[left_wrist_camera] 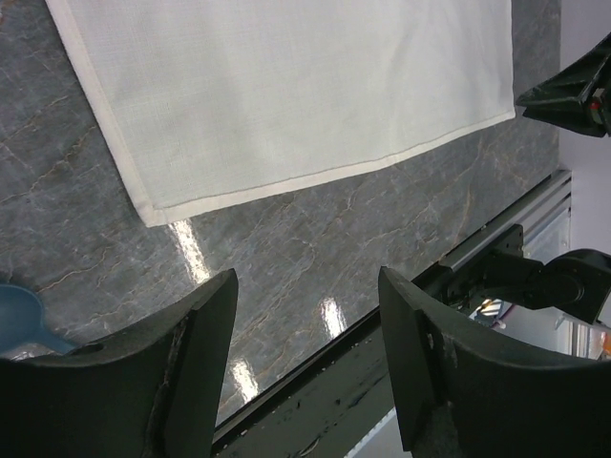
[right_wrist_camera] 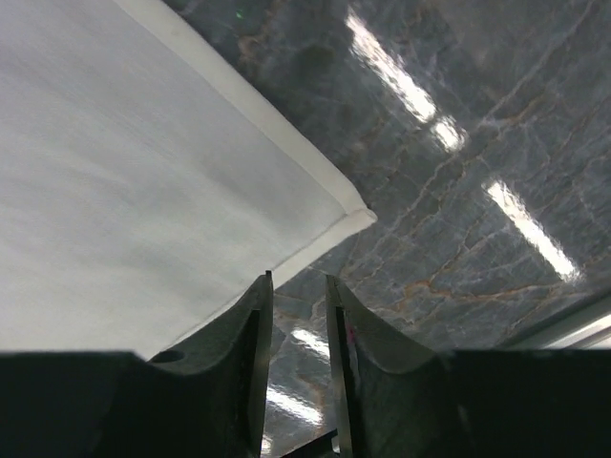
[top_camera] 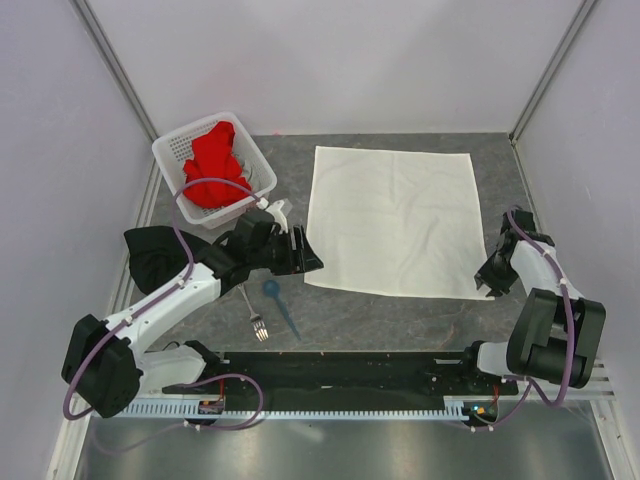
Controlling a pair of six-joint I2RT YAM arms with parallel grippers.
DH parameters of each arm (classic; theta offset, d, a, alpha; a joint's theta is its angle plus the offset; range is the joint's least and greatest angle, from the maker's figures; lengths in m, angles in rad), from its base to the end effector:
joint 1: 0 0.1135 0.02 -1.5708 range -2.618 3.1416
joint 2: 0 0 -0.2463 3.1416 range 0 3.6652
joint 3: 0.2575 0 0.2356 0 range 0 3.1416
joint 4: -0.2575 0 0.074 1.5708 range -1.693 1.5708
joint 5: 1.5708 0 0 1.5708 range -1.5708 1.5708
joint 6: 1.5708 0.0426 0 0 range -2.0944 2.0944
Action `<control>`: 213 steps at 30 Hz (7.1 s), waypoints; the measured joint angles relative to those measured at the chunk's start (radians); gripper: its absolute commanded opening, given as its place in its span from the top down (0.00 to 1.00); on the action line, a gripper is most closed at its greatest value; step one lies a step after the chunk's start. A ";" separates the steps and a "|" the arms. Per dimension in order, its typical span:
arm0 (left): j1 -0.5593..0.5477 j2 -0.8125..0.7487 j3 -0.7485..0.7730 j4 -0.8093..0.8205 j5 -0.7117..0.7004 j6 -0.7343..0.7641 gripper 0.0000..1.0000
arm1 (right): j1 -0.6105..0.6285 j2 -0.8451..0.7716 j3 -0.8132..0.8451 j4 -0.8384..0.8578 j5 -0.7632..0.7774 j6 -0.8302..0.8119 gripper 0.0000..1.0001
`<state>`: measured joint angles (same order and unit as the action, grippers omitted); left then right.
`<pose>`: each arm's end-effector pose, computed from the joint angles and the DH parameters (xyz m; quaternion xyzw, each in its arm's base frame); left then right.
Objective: Fold the napkin into a case and place the utensils inside
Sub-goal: Pick up the flattened napkin from the center of the board, then fold and flatten the napkin at the center of the board.
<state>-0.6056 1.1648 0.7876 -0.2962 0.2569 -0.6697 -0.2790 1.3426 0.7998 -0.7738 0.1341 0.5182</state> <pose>0.1967 -0.1493 0.2398 0.0269 0.8949 -0.3489 0.2770 0.2095 -0.0659 0.1746 0.3920 0.9088 -0.0509 0.1335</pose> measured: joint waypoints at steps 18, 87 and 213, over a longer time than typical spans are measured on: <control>-0.006 0.016 0.000 0.000 0.006 0.000 0.32 | -0.103 0.037 -0.023 0.000 0.040 0.054 0.52; -0.222 0.608 0.319 -0.386 -0.623 -0.239 0.45 | -0.111 -0.184 -0.194 0.198 -0.272 0.034 1.00; 0.253 0.285 0.823 0.199 -0.034 0.139 0.98 | 0.056 0.048 0.820 0.279 -0.333 -0.025 1.00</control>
<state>-0.3523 1.4502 1.6108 -0.0971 0.2234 -0.5304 -0.2226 1.3903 1.6199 -0.4950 -0.1993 0.4931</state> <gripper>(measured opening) 0.041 0.007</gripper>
